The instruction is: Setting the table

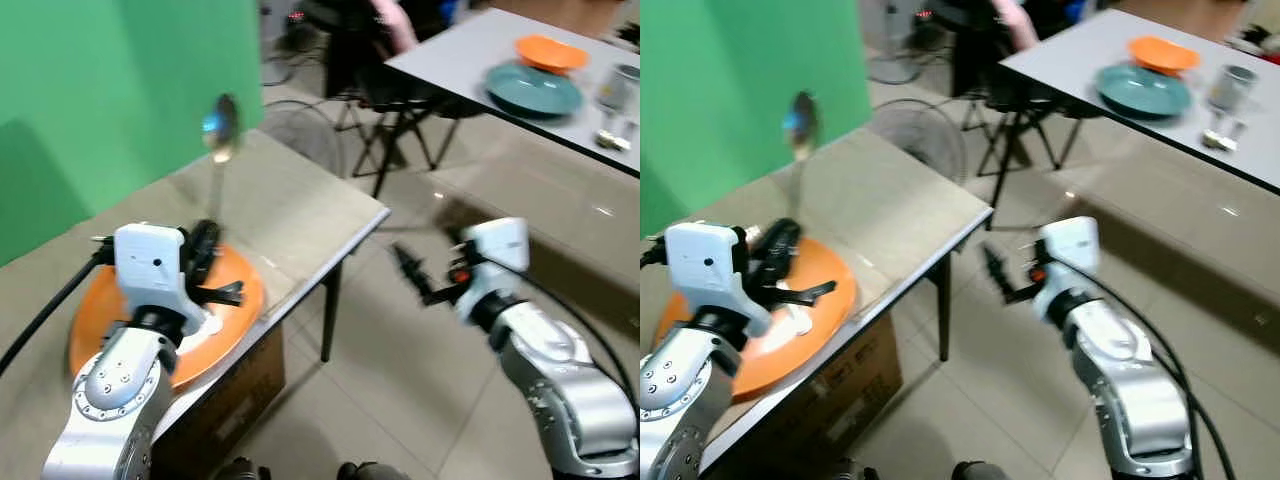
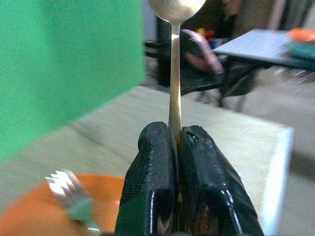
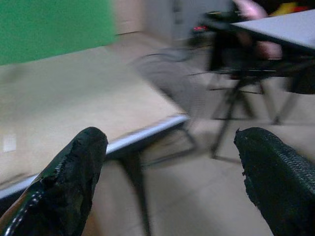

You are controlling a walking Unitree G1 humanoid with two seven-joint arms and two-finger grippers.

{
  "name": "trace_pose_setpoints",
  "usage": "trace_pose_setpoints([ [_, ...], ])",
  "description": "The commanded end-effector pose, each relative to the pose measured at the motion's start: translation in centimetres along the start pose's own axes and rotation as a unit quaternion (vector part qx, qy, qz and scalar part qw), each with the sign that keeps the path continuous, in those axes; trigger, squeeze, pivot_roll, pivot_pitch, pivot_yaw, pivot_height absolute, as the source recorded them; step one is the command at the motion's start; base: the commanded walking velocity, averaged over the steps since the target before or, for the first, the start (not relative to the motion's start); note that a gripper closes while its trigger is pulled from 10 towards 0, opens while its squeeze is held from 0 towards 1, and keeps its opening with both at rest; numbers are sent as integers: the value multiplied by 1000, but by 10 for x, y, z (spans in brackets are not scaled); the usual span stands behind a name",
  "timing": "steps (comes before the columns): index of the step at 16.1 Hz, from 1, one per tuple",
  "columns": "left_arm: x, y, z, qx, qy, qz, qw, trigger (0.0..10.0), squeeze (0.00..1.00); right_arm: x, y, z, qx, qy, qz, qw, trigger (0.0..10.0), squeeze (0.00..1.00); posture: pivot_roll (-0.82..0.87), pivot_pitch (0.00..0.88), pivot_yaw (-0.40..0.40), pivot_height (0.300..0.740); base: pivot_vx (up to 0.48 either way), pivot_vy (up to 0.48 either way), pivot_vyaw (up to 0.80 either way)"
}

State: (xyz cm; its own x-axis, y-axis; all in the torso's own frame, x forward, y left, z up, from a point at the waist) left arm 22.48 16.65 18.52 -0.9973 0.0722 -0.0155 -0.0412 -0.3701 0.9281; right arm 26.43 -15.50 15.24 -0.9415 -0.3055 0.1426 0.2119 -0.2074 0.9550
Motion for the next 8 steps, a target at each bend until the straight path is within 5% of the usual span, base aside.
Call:
trace_pose_setpoints([
  [1, 0, 1, 0, -10, 14, -5, 1000, 10000, 0, 0, 2, -5, 7, -24, -9, 1000, 10000, 0, -44, 10, 0, 740, 0, 0, -781],
  [8, 2, -10, -7, -10, 38, 3, 999, 10000, 0, 3, 6, -10, 11, -50, -27, 998, 10000, 0, -65, 6, 3, 740, 0, 0, -766],
])
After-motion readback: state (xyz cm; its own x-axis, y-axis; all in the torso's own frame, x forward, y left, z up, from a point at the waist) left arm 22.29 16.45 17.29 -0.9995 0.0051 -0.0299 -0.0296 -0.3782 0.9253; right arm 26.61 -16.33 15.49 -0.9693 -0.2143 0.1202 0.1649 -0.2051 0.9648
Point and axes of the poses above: a point about 5 cm out from each wrist's last joint towards the gripper, its own x axis pointing back from the gripper into the wrist, its own y axis along the axis of the wrist's last joint, z = x × y, the point moved 1 cm from there along -x, pointing out of the wrist towards the gripper, and after that the axes turned 15 degrees about -x, right-handed, at the moved point
